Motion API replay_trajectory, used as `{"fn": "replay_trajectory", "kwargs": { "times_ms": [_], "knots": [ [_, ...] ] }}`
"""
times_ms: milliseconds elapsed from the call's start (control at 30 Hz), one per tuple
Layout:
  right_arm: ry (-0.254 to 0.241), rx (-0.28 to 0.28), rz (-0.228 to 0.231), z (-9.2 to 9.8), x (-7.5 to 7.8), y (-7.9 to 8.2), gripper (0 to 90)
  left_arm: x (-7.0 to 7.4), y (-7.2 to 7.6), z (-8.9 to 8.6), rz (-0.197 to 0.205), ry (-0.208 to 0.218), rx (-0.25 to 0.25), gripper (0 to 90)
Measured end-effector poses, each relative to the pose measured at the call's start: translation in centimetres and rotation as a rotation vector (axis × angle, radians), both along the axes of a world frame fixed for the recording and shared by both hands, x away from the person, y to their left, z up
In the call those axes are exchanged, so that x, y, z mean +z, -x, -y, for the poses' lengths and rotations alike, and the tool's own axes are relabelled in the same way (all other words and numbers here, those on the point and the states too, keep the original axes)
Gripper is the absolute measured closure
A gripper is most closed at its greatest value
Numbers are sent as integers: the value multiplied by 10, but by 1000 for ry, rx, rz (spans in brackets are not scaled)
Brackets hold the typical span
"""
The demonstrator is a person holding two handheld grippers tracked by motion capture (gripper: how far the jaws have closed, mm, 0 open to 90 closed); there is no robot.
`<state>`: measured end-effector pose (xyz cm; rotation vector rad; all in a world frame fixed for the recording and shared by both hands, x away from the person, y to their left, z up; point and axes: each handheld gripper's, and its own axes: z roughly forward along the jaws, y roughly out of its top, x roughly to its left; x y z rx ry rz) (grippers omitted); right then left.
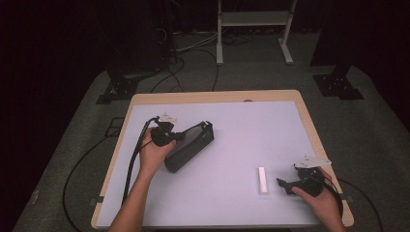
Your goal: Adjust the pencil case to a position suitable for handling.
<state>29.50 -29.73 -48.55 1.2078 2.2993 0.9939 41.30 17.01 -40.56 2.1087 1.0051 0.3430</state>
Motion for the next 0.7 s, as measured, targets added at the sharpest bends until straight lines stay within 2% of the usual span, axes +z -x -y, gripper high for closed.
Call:
{"fn": "replay_trajectory", "kwargs": {
  "times_ms": [333,700],
  "knots": [
    [0,0,-1,0,0,0,67,6,16,15,4,8,-42,883],
    [-2,-1,-2,0,0,0,67,-1,28,37,-16,2,-80,882]
  ]
}}
